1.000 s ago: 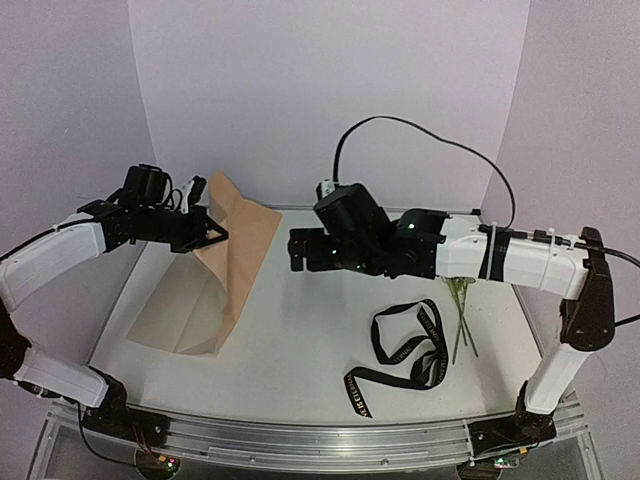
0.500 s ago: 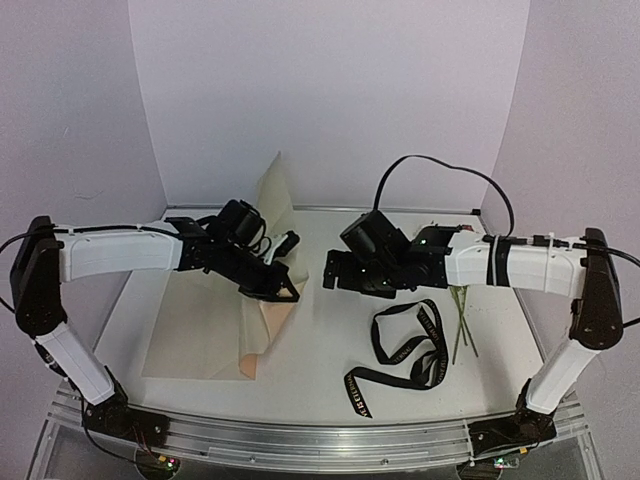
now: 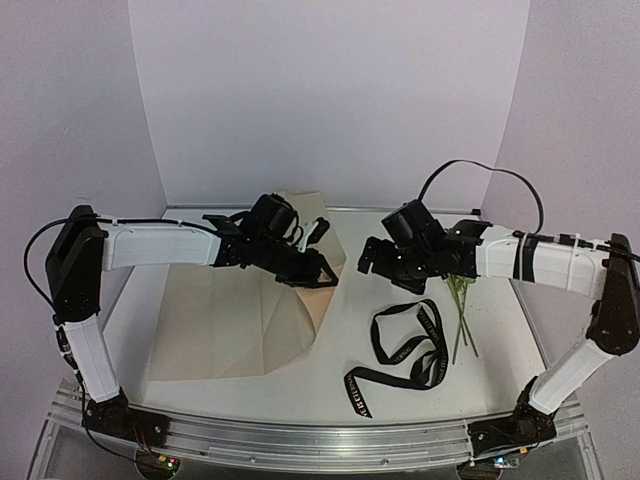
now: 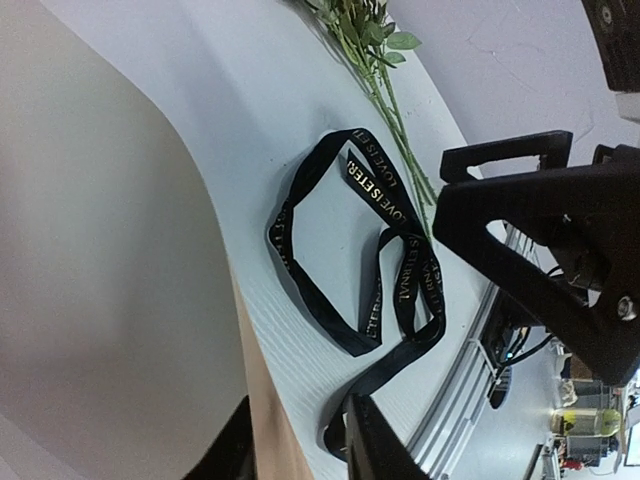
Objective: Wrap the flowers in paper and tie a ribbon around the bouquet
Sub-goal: Unfold the folded wrapping paper at the center of the board.
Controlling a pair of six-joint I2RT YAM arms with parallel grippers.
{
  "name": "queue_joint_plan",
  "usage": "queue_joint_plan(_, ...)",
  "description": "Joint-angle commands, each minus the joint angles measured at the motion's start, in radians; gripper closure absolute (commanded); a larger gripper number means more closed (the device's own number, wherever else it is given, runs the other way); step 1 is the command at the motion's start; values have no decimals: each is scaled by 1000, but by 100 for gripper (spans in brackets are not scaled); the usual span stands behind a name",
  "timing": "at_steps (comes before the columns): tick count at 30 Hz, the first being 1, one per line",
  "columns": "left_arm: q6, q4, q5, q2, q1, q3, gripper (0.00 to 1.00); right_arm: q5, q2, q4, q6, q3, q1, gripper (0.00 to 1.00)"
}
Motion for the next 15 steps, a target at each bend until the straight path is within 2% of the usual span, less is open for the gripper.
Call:
queue_joint_plan(1, -17, 59, 5, -3, 0, 28, 56, -44, -25, 4, -26, -7, -16, 2)
queue_joint_plan(4, -16, 60, -25, -56, 0, 1, 45, -81, 12, 6, -69, 9, -23, 2)
queue_joint_plan(6, -16, 62, -48, -106, 2, -22, 30, -117, 43, 14, -91, 25, -29, 2)
queue_joint_plan(9, -22, 66, -84, -169, 6, -53, 20, -169, 94, 33, -107, 51, -36, 2)
queue_joint_plan(12, -60, 57, -141, -228, 32, -94, 17, -201, 148, 40, -117, 80, -36, 2)
queue_joint_plan(15, -128, 50, -159, -266, 119, -162, 21, -195, 187, 37, -135, 95, -36, 2)
